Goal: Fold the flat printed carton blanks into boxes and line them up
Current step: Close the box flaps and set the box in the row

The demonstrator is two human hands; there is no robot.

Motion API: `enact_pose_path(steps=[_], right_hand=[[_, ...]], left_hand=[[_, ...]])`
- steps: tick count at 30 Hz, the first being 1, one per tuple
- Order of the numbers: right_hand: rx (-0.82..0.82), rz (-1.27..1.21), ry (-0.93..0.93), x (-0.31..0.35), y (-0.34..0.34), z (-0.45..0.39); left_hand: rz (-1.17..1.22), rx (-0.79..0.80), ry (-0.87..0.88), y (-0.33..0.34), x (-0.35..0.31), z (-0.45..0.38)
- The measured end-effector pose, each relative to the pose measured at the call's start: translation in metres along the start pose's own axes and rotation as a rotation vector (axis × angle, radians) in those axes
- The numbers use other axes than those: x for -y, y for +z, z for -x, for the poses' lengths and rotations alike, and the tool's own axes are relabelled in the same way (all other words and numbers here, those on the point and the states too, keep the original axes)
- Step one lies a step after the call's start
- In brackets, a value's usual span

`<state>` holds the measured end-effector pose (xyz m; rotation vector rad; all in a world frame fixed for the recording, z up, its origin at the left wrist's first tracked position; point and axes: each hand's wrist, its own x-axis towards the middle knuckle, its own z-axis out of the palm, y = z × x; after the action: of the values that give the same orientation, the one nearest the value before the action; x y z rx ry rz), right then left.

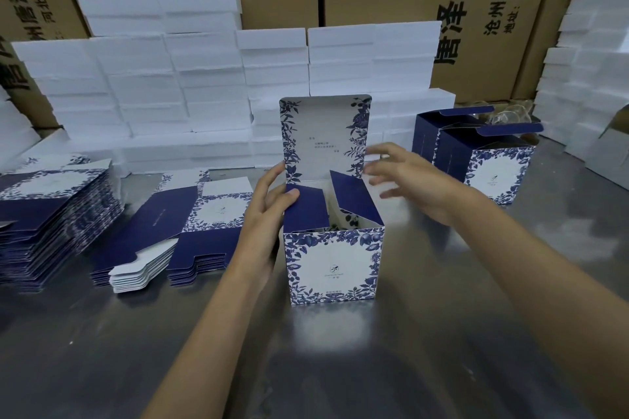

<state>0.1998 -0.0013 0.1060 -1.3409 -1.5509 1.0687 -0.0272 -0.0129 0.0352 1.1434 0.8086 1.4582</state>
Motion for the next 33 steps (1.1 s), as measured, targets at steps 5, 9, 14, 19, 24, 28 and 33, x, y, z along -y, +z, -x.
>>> enact_pose_path(steps=[5,9,14,19,24,28,33], right_hand=[[0.054,-0.389,-0.033,0.002,0.002,-0.001],[0.097,0.057,0.043,-0.003,0.009,0.004],[0.120,0.170,-0.001,-0.004,0.017,0.006],[0.056,0.328,0.035,0.012,0.038,-0.010],[-0.070,0.329,-0.020,-0.001,0.055,-0.018],[-0.086,0.262,-0.012,-0.006,0.053,-0.021],[-0.096,0.154,0.038,-0.010,0.050,-0.017]], left_hand=[[-0.018,-0.067,-0.014,0.004,0.001,-0.001],[-0.054,-0.118,-0.057,0.006,-0.001,0.000],[-0.297,-0.069,-0.009,0.007,-0.012,-0.003],[-0.689,0.007,-0.134,0.032,-0.040,-0.028],[-0.951,0.067,-0.110,0.049,-0.031,-0.035],[-0.975,0.073,-0.112,0.049,-0.029,-0.036],[-0.912,-0.007,-0.173,0.045,-0.031,-0.031]])
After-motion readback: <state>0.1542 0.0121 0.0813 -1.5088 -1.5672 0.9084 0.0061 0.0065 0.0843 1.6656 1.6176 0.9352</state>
